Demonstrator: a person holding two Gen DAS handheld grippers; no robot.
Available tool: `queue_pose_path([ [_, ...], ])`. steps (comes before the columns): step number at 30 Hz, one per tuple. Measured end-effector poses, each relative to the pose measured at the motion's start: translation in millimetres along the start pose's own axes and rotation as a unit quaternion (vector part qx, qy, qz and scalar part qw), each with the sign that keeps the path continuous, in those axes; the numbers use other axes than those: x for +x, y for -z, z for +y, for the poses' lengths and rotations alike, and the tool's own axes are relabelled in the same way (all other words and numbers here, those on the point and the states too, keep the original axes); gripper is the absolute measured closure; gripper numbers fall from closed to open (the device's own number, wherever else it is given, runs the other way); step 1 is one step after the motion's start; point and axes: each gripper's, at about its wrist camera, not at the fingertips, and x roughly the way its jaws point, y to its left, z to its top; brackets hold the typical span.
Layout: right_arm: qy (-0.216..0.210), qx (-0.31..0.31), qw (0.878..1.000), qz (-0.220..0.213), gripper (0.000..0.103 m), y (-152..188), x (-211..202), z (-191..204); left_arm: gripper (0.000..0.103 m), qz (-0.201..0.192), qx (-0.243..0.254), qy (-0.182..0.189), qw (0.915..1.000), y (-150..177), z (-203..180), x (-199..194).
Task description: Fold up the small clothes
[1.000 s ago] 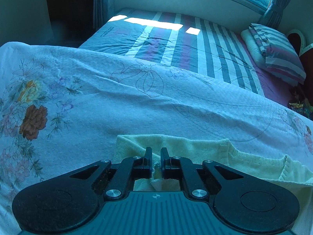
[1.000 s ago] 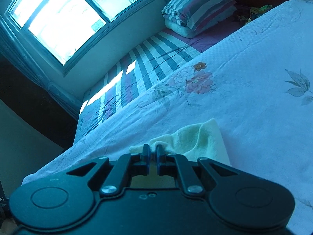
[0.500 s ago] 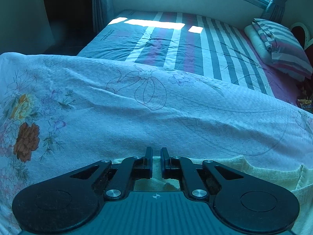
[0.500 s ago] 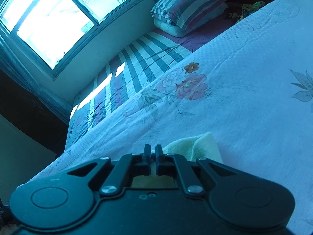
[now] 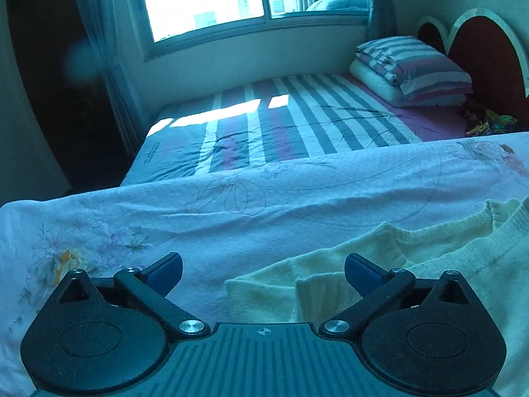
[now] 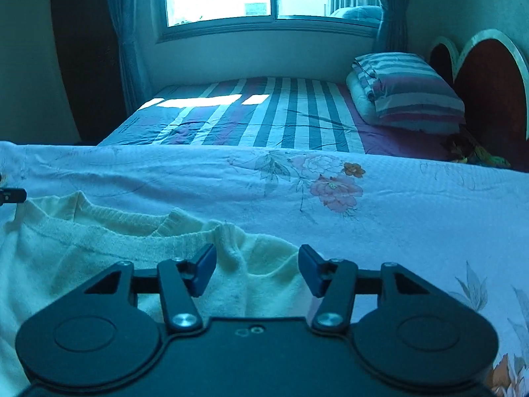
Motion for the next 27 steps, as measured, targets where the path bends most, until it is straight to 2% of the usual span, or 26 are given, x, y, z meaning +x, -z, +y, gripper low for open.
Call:
queue_pose_path([
  [3,-0.008,-0.023,1.000,-0.004,0.057,-1.3,6.5,9.7,0.000,-0.029,0.032,0.006,0.9991,2.2,-7.8,5.9],
  [5,-0.017,-0.030,0.999,0.001,0.061,-3.3,13.1,14.7,0.000,-0.030,0.050,0.001,0.9983,4.0,-11.1,13.1],
  [11,-0.029,-0.032,0.999,0.013,0.060,-1.7,22.9,15.8,0.000,-0.016,0.054,0.000,0.9984,3.2,-8.9,27.7],
  [16,-0.031,-0.033,0.999,0.019,0.059,1.9,27.2,16.8,0.000,-0.015,0.049,0.018,0.9985,13.9,-13.9,19.7],
  [23,-0.036,-0.035,0.999,0.020,0.061,0.5,27.4,21.6,0.000,-0.011,0.043,0.026,0.9987,31.3,-25.3,4.4],
  [27,-0.033,-0.025,0.999,0.026,0.076,0.0,28.4,18.8,0.001,-0.009,0.048,0.024,0.9985,32.9,-26.1,1.8],
])
